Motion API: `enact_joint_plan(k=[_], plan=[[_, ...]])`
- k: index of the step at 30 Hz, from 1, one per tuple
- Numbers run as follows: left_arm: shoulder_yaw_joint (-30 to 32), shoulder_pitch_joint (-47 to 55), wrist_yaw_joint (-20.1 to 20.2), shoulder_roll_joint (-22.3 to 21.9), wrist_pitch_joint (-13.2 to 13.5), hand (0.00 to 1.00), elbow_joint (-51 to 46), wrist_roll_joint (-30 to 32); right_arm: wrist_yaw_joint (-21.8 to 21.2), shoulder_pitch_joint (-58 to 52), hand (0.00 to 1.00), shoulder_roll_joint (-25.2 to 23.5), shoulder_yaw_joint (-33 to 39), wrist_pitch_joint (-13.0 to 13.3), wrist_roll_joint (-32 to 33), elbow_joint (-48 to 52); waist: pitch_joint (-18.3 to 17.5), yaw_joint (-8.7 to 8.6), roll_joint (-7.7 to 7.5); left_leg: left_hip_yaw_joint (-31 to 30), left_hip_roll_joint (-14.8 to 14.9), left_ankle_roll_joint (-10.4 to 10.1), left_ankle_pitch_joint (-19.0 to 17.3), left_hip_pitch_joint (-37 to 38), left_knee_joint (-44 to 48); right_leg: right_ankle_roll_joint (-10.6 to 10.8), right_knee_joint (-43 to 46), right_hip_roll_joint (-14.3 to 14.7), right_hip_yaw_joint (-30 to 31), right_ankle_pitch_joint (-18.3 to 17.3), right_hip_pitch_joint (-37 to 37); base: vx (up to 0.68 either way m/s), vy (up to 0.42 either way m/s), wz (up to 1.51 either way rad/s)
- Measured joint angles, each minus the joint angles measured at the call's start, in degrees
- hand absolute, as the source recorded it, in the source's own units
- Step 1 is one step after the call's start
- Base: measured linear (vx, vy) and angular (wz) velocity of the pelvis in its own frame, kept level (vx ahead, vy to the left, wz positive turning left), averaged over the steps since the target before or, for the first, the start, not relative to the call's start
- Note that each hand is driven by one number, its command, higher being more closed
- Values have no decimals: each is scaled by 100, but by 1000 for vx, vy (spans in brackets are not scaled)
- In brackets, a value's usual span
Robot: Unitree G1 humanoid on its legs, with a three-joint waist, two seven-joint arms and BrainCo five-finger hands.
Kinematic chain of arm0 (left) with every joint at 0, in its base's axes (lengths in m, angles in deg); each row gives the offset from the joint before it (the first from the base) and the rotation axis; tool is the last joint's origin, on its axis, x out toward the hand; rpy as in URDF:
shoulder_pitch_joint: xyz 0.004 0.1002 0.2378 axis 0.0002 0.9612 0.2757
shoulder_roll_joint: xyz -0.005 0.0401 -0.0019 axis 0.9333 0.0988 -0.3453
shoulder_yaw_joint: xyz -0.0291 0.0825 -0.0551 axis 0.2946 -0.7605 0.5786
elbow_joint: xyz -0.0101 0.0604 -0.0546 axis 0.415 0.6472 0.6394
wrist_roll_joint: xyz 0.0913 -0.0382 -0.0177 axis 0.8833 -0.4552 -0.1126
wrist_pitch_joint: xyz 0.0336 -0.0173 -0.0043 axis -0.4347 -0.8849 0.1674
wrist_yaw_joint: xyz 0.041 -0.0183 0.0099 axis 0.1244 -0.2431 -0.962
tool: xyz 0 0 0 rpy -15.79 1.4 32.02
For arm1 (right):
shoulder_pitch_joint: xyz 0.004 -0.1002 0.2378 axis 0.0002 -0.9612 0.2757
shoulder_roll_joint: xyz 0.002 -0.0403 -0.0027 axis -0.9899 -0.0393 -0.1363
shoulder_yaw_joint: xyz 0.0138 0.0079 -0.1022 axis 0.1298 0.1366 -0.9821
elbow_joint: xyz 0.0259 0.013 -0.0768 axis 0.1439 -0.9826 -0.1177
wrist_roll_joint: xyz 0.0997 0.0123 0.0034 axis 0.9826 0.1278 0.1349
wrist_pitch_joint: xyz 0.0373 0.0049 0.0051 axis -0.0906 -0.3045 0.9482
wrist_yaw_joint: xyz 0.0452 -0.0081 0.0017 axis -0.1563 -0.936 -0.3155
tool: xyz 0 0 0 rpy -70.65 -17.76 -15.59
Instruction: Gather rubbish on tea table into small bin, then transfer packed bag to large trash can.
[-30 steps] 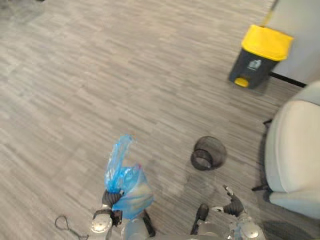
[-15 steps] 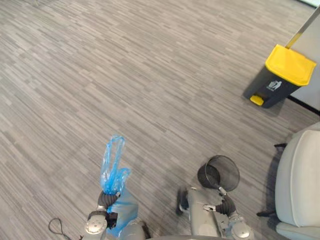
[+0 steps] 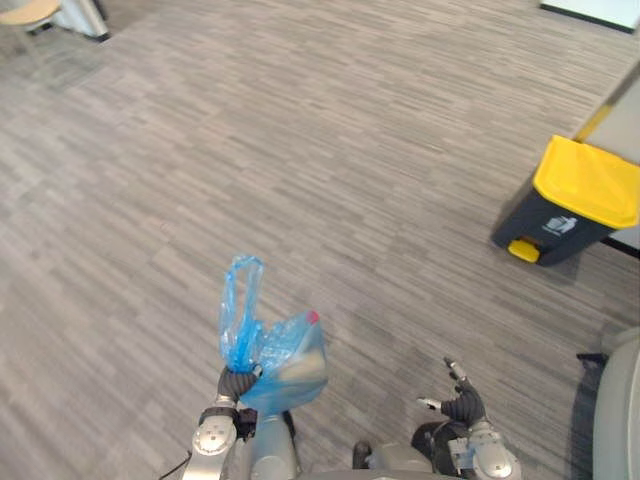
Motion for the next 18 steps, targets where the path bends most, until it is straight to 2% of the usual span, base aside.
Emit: enact_joint_plan(k=[1,2,3,4,5,6,7,8,10,11,12,13,14,15,16,17,18], plan=[[1,25,-1,37,-2,100,-22,0,-5,-57,0,-77,3,-37,0,-32,-63,-86,-91,216,-25,31,-195,63,55,91,188,-127,34,-51,-77,362,212,-110],[5,18,3,136,-2,100,-109,-1,-11,-137,0,-187,-1,-50,0,-34,-172,-95,-312,609,-40,132,-444,251,90,386,654,-332,-12,-16,-317,430,232,-140],[2,-31,0,203,-3,100,-220,-1,-13,-135,0,-255,-9,-55,1,-67,-198,-120,-422,928,-15,203,-603,485,81,864,1266,-485,-206,170,-626,414,239,-140],[-7,-55,1,229,-2,100,-257,-1,-10,-104,0,-282,-7,-52,2,-115,-192,-175,-440,1054,18,237,-683,615,50,1091,1603,-557,-369,298,-831,368,240,-111],[-16,-103,2,306,-7,100,-251,-2,-12,-41,0,-311,-9,-53,1,-212,-189,-283,-444,1184,40,265,-797,813,-21,1173,2047,-688,-716,332,-1075,346,190,-79],[-12,-129,0,399,-24,100,-239,-1,-14,73,0,-341,-15,-54,-1,-404,-182,-380,-429,1434,111,269,-906,1122,-209,870,2366,-861,-1191,209,-1366,415,154,-102],[18,-166,-2,481,-23,100,-226,-1,-17,219,0,-349,-35,-55,-6,-592,-168,-400,-398,1708,148,233,-946,1460,-483,634,2408,-943,-1648,95,-1700,359,74,-96],[21,-196,0,515,-22,100,-161,-1,-18,302,0,-341,-36,-51,-10,-692,-148,-412,-366,1807,166,233,-945,1607,-612,544,2309,-948,-1834,56,-1844,382,27,-88],[32,-460,0,553,-37,100,263,0,-20,616,0,-197,-36,-56,-23,-1051,1,-466,-128,2147,276,198,-926,2171,-1142,233,1572,-918,-2605,201,-2396,413,2,-60],[35,-512,0,542,-38,100,348,2,-21,689,0,-142,-38,-57,-53,-1109,44,-465,-56,2208,300,175,-913,2320,-1255,151,1344,-915,-2800,309,-2537,458,-18,-42],[54,-547,1,530,-40,100,442,2,-21,787,0,-77,-39,-61,-130,-1185,100,-483,32,2251,316,99,-871,2527,-1458,80,938,-911,-3070,580,-2704,506,-38,-25],[91,-527,2,562,-40,100,498,2,-21,784,0,-48,-58,-59,-236,-1191,100,-526,6,2285,251,-59,-801,2752,-1587,-29,310,-865,-3258,1170,-2817,659,-86,-9],[114,-473,2,617,-40,100,532,5,-21,759,0,-41,-77,-57,-256,-1192,78,-580,-89,2257,194,-198,-815,2891,-1492,-287,45,-878,-3213,1817,-2837,728,-132,10],[123,-504,-2,492,-71,100,728,5,-23,778,0,95,-76,-66,-277,-1263,76,-652,71,2097,404,-373,-831,2922,-1058,-502,467,-809,-3224,1872,-2791,633,-133,-1],[125,-489,4,444,-76,100,730,6,-28,837,0,137,-77,-57,-285,-1264,91,-620,157,2030,582,-435,-609,2756,-496,-562,593,-721,-3218,1629,-2710,607,-166,-33],[127,-496,5,374,-82,100,766,7,-26,905,0,164,-75,-63,-352,-1265,161,-565,217,1864,803,108,8,2386,552,-636,465,-551,-3146,1421,-2435,456,-155,-55],[130,-482,9,324,-84,100,783,8,-26,914,0,170,-69,-63,-393,-1245,217,-540,260,1739,950,386,561,2178,1171,-653,259,-421,-3098,1387,-2165,558,-202,-69]])
